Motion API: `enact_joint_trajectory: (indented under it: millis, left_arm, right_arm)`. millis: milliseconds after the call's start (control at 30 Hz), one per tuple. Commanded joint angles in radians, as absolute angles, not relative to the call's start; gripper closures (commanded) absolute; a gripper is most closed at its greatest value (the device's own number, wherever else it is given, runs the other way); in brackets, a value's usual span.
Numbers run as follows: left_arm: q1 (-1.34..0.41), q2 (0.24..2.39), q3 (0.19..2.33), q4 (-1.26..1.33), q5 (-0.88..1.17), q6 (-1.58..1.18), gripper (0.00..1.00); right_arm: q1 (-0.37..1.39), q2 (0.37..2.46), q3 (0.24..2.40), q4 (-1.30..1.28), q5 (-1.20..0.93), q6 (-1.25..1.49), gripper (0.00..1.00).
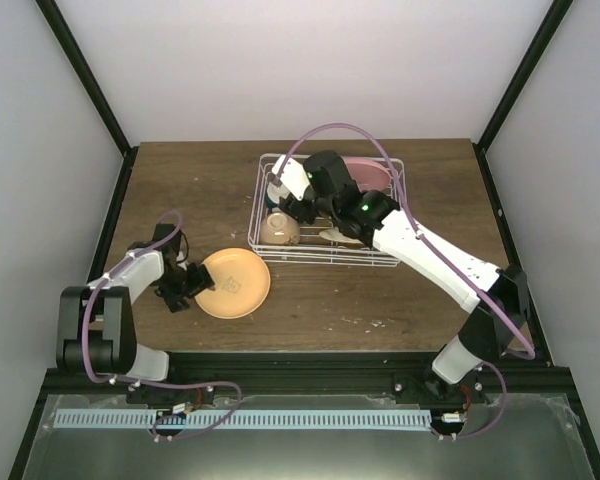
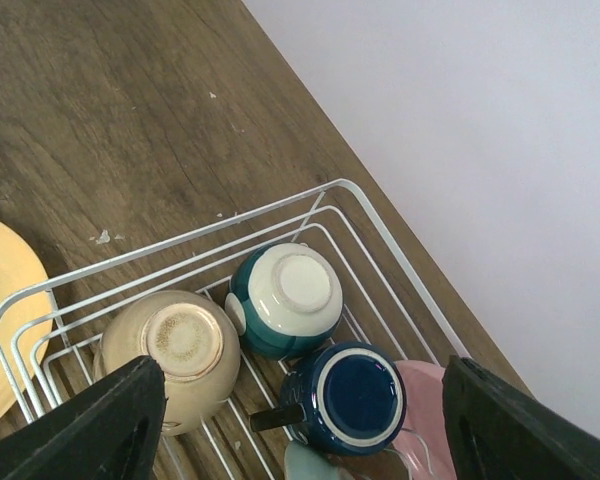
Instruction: Load the mixed dishes into the dish rack
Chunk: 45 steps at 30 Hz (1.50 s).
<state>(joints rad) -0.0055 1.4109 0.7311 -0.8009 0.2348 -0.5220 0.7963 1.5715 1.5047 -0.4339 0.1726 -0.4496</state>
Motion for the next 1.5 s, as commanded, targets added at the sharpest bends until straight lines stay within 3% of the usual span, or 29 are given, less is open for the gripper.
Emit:
enact_joint_trajectory:
  millis: [0,300,467,667,1067,1467]
  left_arm:
    - [-0.008,1.462,0.709,-0.729,0.271,-0.521,0.20]
    - [-0.011,1.509,0.702,-0.711,0.271,-0.506,0.69]
    - [-0.011,1.485,0.722,-0.745,0.251,-0.502,0.86]
    - [0.005,1.419,0.807,-0.843,0.257,-0.506,0.93]
    - [0.024,1.275,0.950,-1.202,0.263,-0.431,0.97]
    - [0.088,1.153,0.972,-1.218,0.156,-0.494,1.00]
  right_arm:
    - [0.799,1.596,1.575,-0.487,0.178,-0.426,0.24]
    - [0.799,1.591,1.558,-0.503,0.179,-0.407,0.26]
    - [0.799,1.592,1.547,-0.495,0.180,-0.409,0.27]
    - [0.799,1.601,1.542,-0.466,0.172,-0.414,0.27]
    - [0.779,1.648,1.565,-0.452,0.096,-0.420,0.22]
    - [0.764,1.711,1.614,-0.446,0.049,-0.419,0.22]
